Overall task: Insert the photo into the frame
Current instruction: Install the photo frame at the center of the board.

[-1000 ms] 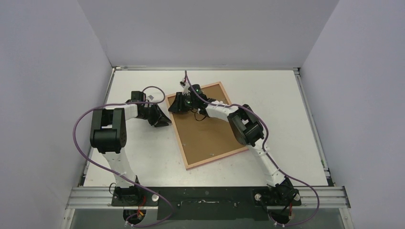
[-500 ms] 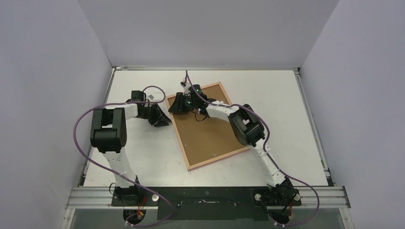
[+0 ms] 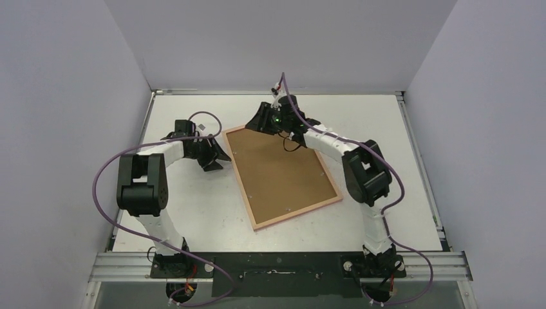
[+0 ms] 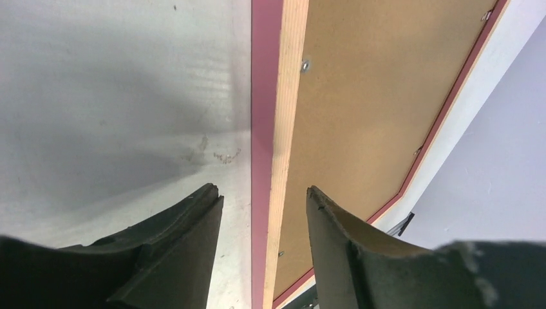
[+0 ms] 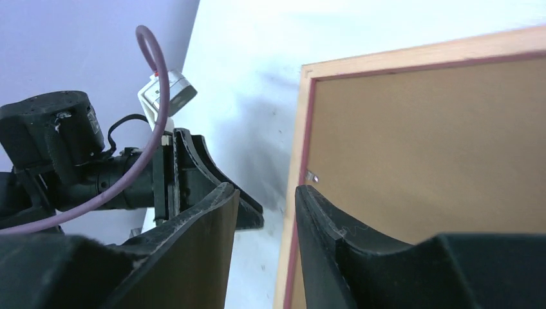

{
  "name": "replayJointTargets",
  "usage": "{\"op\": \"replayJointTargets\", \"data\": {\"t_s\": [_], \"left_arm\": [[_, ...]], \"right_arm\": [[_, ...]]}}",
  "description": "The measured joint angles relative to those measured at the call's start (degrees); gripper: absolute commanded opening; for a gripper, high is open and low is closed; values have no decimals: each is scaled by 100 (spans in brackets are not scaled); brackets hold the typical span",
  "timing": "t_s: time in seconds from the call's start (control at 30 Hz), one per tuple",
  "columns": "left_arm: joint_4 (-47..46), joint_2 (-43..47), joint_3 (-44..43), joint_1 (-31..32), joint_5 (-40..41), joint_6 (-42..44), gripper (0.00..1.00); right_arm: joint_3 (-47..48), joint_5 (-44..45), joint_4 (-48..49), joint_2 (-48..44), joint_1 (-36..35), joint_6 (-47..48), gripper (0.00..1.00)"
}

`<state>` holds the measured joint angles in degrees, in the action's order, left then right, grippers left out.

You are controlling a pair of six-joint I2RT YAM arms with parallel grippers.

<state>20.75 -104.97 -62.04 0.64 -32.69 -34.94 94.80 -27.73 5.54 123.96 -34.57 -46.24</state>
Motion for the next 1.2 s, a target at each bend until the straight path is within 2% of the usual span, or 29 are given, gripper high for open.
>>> {"op": "replayJointTargets", "data": {"t_s": [0.1, 0.33, 0.57, 0.93, 1.2], "left_arm": [[-20, 179, 151, 72, 127, -17, 56], [-52, 328, 420, 570, 538, -79, 58], [-70, 562, 612, 708, 1102, -109, 57], [-697, 402, 833, 715, 535, -243, 38], [-782, 256, 833, 715, 420, -330, 21]], "right_arm": [[-522, 275, -474, -796, 136, 306, 44], [-1781, 946, -1812, -2406, 103, 979, 48], [-2855, 1311, -2846, -3314, -114, 1095, 49], [-3545, 1384, -3169, -3095, -1158, 466, 43], [-3663, 1530, -3154, -2870, -1191, 236, 41]]}}
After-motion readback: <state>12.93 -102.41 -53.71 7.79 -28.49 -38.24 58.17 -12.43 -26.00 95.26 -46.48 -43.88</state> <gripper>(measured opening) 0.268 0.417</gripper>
